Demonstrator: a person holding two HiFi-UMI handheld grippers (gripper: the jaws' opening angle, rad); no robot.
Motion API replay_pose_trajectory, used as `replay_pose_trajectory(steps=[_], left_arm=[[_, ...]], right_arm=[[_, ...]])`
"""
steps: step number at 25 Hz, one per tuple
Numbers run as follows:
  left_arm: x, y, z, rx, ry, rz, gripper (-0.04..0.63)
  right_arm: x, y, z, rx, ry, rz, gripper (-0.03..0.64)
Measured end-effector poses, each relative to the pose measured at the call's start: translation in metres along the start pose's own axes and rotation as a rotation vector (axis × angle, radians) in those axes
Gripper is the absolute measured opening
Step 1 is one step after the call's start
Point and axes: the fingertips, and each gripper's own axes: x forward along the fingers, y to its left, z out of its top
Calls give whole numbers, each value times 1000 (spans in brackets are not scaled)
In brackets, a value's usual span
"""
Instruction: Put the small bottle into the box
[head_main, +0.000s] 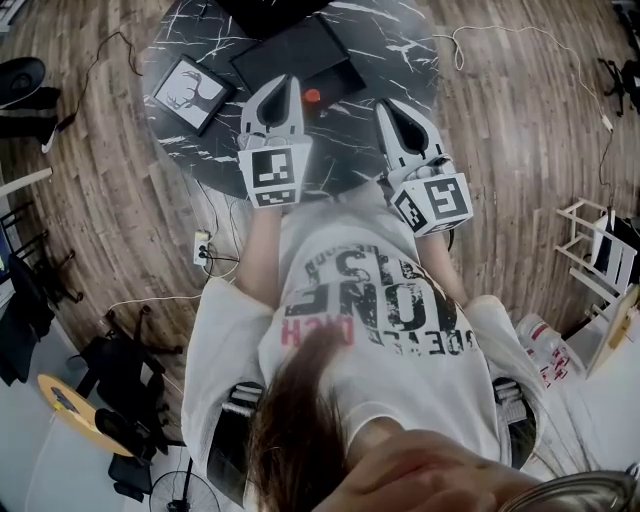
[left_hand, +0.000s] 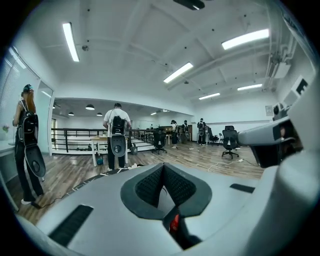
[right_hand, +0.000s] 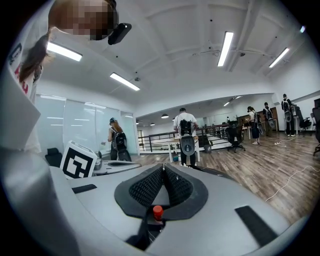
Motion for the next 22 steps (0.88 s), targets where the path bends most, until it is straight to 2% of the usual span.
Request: replay_pose_trajectory(steps=[9, 22], left_arm=[[-16, 12, 49, 38, -99, 90, 3], [-29, -16, 96, 68, -182, 184, 3]], right_arm=[[1, 2, 8, -8, -14, 72, 9], [-16, -35, 35, -41, -48, 132, 9]])
